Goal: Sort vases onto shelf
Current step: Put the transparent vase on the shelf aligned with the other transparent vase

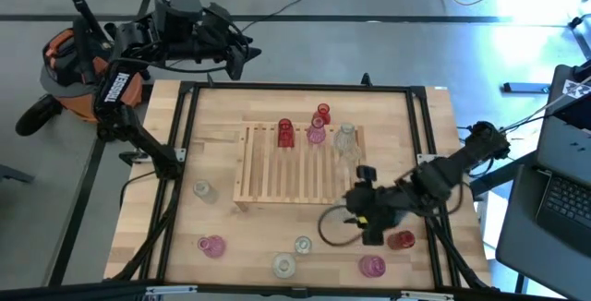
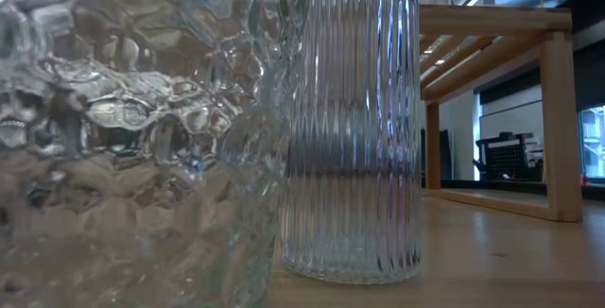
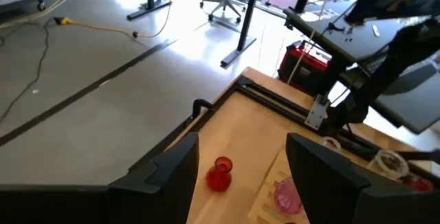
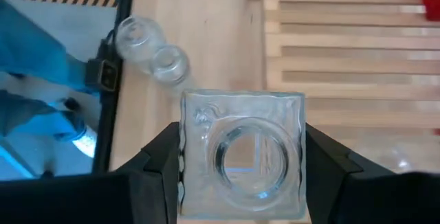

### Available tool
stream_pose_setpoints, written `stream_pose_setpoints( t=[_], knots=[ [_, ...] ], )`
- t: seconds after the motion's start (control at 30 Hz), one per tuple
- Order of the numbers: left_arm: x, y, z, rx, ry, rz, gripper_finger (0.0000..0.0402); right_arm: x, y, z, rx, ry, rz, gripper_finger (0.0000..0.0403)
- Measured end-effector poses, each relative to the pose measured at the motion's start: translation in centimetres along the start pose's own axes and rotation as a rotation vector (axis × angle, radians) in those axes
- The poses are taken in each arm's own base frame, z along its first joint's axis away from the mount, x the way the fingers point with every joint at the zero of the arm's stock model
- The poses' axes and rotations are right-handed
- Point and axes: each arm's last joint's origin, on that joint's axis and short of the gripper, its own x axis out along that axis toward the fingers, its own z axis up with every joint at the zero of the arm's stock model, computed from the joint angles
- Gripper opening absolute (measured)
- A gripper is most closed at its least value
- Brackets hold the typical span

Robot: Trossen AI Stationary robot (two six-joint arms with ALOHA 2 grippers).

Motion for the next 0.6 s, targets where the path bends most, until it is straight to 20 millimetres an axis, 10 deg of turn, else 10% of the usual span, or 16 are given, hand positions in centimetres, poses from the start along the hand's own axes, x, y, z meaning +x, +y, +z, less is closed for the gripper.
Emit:
stream_pose_setpoints(
  t=[0.6],
  knots=[
    [0.0,0.0,0.0,0.082,0.002,0.0,0.0212,3.0,-3.5,-0.8,-0.003,0.162,-0.052,0.0182]
  ],
)
